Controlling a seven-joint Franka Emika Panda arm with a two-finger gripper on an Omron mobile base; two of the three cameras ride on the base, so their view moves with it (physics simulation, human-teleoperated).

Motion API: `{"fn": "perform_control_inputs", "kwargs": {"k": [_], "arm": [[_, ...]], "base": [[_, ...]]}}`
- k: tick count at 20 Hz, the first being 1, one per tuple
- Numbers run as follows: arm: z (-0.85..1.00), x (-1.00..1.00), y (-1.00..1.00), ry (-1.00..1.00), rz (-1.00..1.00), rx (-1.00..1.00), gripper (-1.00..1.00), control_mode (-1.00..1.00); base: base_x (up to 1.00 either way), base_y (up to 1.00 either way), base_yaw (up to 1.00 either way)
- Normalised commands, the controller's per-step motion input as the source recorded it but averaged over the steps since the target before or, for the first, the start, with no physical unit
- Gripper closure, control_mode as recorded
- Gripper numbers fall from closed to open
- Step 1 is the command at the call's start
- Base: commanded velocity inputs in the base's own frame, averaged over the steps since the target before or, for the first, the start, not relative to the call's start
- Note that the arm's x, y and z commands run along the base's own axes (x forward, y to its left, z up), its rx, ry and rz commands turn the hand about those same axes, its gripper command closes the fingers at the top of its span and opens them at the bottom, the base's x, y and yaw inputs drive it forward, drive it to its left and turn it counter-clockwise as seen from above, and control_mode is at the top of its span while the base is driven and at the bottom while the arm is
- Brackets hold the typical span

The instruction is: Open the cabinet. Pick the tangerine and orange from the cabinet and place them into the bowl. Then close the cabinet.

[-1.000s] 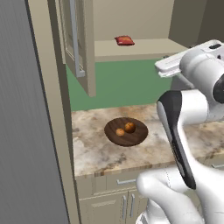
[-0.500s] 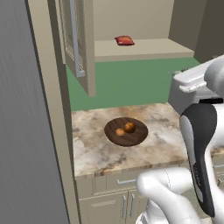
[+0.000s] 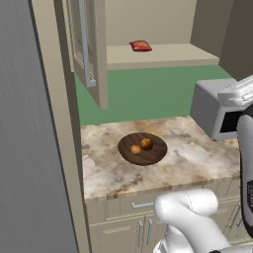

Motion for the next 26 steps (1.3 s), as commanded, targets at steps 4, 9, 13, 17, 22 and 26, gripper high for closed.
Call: {"fn": "perform_control_inputs", "kwargs": {"k": [4,9,13,17,22,26], "arm": [[0.02,-0.19,-0.66,0.22,0.03,0.03,-1.0,-1.0],[-0.21,-0.04,-0.72,0.03,0.09,0.04,-1.0,-1.0],[-0.2,0.0,-0.74,0.0,0.11,0.1,-1.0,-1.0],[-0.43,0.01,-0.6,-0.03,0.14,0.03,-1.0,-1.0],[-0.54,0.12,-0.31,-0.07,0.16,0.0,-1.0,-1.0],[-0.47,0.27,-0.06,-0.26,0.13,0.0,-1.0,-1.0]], "base": [[0.0,0.0,0.0],[0.0,0.0,0.0],[0.0,0.0,0.0],[0.0,0.0,0.0],[0.0,0.0,0.0],[0.0,0.0,0.0]]}}
